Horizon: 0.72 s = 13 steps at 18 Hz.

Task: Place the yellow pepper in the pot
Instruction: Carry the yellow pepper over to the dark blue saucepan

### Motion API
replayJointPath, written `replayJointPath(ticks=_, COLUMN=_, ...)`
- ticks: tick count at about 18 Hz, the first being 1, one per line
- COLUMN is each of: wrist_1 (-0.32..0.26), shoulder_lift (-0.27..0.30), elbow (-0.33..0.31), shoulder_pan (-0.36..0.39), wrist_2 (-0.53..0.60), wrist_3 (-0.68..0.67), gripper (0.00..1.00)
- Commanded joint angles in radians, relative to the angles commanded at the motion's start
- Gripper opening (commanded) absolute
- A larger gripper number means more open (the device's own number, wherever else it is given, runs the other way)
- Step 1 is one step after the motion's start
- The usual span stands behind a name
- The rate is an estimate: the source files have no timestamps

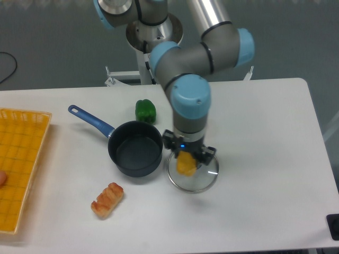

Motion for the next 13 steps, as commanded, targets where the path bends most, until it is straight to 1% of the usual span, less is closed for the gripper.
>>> replayJointPath(ticks=3, wrist_1=-0.054, shoulder_lift=-0.002, elbow=-0.002, shoulder_pan=-0.061, wrist_2=0.003, wrist_3=-0.048, gripper=0.64)
replayJointPath(ticks=8, wrist_1=-0.158, shoulder_lift=0.014, elbow=-0.012, shoulder_pan=-0.121, wrist_2=0.015, wrist_3=-0.035, gripper=0.63)
replayJointPath(ticks=9, wrist_1=-0.17, shoulder_lift=0.015, elbow=-0.017, shoulder_pan=-0.129, wrist_2=0.032, wrist_3=-0.034, gripper=0.63)
replayJointPath(ticks=11, wrist_1=-0.167, shoulder_lift=0.017, elbow=-0.034, shoulder_pan=-0.144, wrist_2=0.048, wrist_3=-0.032, gripper=0.63)
replayJointPath(ticks=13, wrist_1=-0.164, shoulder_lift=0.017, elbow=-0.035, shoulder_pan=-0.146, wrist_2=0.048, wrist_3=-0.031, gripper=0.63)
